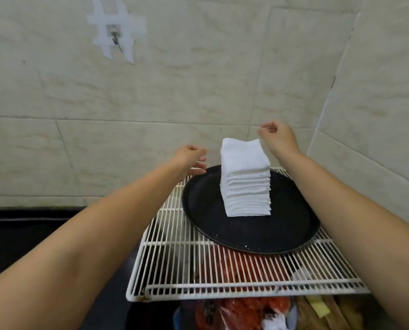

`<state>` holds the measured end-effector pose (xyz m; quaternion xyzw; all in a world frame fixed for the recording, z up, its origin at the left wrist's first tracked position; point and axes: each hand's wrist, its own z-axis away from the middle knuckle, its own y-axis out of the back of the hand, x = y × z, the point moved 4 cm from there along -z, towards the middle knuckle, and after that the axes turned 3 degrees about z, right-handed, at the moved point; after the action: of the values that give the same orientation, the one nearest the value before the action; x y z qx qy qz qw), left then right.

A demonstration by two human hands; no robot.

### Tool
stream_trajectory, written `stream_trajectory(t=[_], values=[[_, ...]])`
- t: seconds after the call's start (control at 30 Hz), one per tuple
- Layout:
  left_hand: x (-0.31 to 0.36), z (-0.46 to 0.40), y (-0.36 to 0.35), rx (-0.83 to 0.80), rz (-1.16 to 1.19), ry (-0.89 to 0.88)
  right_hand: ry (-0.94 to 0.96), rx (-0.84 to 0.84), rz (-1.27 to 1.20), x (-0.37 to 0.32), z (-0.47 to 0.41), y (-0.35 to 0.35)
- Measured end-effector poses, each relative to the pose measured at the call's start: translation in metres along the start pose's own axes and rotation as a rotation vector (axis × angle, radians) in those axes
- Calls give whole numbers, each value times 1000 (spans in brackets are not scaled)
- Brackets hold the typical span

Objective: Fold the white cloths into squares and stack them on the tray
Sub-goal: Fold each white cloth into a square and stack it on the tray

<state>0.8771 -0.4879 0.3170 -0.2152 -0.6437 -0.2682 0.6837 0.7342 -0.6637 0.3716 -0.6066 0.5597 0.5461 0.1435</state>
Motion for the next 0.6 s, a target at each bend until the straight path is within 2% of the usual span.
stream_trajectory(t=[0.23, 0.4, 0.6], values=[[-10, 74, 108, 75, -58, -81, 285, -248, 99, -98, 92, -99], [-50, 172, 246, 294, -164, -69, 493, -481, 168, -156, 209, -218], [-119, 338, 421, 566, -451, 46, 691, -767, 195, -222, 396, -354]])
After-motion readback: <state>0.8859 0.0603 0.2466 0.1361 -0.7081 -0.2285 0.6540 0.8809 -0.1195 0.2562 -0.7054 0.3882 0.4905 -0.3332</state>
